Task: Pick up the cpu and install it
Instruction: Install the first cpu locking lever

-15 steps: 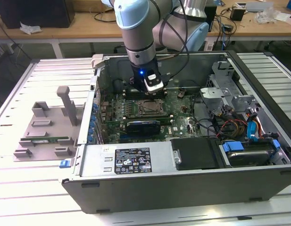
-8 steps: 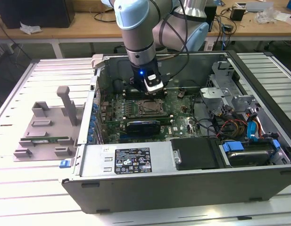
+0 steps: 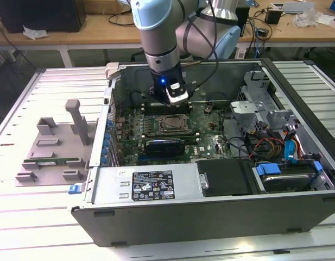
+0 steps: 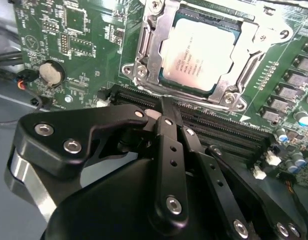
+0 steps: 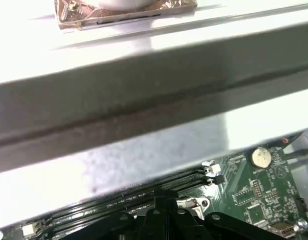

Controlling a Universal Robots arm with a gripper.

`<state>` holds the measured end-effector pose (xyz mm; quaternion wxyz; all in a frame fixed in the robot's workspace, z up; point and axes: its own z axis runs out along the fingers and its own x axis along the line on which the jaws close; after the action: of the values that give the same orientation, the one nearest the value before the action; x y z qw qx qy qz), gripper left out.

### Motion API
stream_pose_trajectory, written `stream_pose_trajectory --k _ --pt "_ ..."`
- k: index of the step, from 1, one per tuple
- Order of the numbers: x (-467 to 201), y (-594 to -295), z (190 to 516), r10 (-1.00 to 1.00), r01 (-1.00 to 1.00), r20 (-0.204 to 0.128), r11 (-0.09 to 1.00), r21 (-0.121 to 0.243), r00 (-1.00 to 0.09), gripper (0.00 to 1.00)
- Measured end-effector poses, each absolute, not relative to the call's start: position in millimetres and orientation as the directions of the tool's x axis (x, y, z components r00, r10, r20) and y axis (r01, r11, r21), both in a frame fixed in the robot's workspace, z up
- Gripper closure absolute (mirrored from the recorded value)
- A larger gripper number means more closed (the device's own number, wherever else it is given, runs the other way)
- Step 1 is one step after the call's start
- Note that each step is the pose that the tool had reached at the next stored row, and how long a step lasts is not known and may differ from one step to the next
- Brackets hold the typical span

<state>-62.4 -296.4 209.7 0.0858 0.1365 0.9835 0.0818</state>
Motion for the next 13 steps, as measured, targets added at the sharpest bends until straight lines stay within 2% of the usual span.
stream_pose_trajectory --k 5,7,12,13 --pt "-62.5 -296.4 223.2 0.282 0.255 -0.149 0.951 0.176 -0.948 0.89" --pt "-62.5 -296.4 223.5 0.278 0.255 -0.155 0.955 0.153 -0.948 0.89" --pt "-62.4 -296.4 223.5 0.262 0.258 -0.156 0.965 0.044 -0.952 0.89" --pt "-62.4 -296.4 223.5 0.261 0.258 -0.154 0.965 0.037 -0.953 0.89"
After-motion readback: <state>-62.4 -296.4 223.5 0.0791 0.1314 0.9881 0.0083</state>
